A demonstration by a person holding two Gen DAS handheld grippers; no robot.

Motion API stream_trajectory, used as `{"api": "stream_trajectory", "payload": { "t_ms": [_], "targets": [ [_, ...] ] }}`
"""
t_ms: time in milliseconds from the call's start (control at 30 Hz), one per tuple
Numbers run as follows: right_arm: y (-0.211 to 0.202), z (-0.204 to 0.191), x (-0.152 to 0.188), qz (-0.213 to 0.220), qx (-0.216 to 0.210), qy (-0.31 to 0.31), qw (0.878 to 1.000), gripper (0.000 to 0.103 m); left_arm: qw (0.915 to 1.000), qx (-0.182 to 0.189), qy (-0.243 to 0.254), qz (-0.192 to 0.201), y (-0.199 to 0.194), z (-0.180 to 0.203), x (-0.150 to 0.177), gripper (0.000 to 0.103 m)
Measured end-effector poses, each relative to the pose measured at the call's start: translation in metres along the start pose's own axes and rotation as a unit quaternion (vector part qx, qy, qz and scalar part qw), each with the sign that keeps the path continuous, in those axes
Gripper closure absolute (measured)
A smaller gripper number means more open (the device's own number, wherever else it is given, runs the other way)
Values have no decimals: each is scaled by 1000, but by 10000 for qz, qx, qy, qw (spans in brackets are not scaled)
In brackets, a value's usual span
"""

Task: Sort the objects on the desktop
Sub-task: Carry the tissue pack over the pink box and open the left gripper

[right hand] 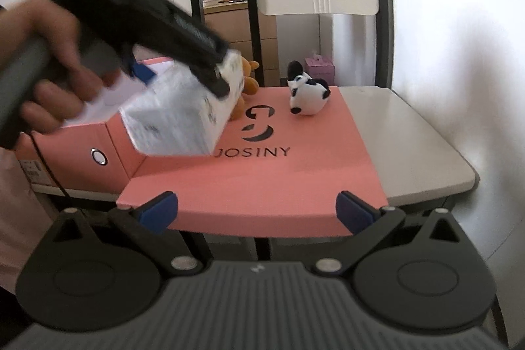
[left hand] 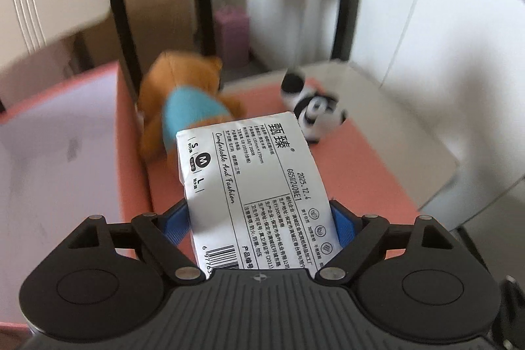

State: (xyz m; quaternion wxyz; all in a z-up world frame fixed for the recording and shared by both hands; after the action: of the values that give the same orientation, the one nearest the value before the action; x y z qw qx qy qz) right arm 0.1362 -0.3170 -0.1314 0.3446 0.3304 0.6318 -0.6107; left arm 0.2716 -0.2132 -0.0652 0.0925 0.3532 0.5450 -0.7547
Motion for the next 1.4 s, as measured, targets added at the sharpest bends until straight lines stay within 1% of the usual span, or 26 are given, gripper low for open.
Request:
{"api": "stream_trajectory", "payload": {
  "t_ms": [67, 167, 300, 367, 467, 567, 633, 700, 900, 1033, 1100, 1167, 1233, 1400],
  "targets": [
    [2, -6, -4, 7, -14, -21, 10000, 0, 9997, 20, 127, 205, -24, -5, -8, 15],
    [6, -15, -9, 18, -36, -52, 10000, 0, 9987, -102, 216, 442, -53, -24, -17, 15],
    [12, -28, -15, 25, -62, -88, 9999, 0, 9969, -497, 106, 605, -71, -77, -17, 15],
    [17, -36, -18, 11, -63, -109, 9999, 0, 9964, -615, -98, 569, -68, -108, -13, 15],
    [23, -47, -23, -6, -9, -190, 9998, 0, 9964, -634, -410, 376, -50, -151, -3, 15],
    [27, -56, -29, -5, 119, -262, 9996, 0, 9958, -639, -600, 279, -32, -182, 5, 15],
    [29, -62, -31, -2, 201, -282, 9994, 0, 9956, -535, -735, 232, -19, -195, 10, 15],
    [32, -67, -33, -27, 315, -272, 9991, 0, 9960, -412, -779, 158, -11, -203, 17, 15],
    [36, -84, -44, -24, 588, -239, 9980, 0, 9979, -154, -627, -75, 12, -212, 32, 15],
    [39, -95, -53, 17, 801, -210, 9966, 0, 9978, 3, -638, -206, 23, -220, 41, 15],
    [40, -100, -57, 47, 876, -177, 9960, 0, 9967, 63, -750, -296, 31, -224, 44, 15],
    [42, -102, -60, 65, 913, -130, 9957, 0, 9955, 191, -859, -349, 35, -228, 45, 15],
    [45, -105, -62, 44, 923, -93, 9957, 0, 9957, 201, -842, -336, 34, -229, 45, 15],
    [53, -113, -62, -24, 816, -130, 9966, 0, 9951, 210, -831, -489, 39, -228, 50, 14]
  ]
}}
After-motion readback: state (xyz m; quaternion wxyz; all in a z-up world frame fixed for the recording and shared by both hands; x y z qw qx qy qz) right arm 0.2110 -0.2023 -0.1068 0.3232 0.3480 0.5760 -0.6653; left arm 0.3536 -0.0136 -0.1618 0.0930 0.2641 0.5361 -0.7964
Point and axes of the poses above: each gripper's, at about its wrist camera, not at the fingertips, and y roughly the way its jaws point, z to its right, x to its underside, the point moved 10 cm from there along y, roughly the way its jaws point, and after that the axes turned 10 degrees about x, right-handed, at the moved point
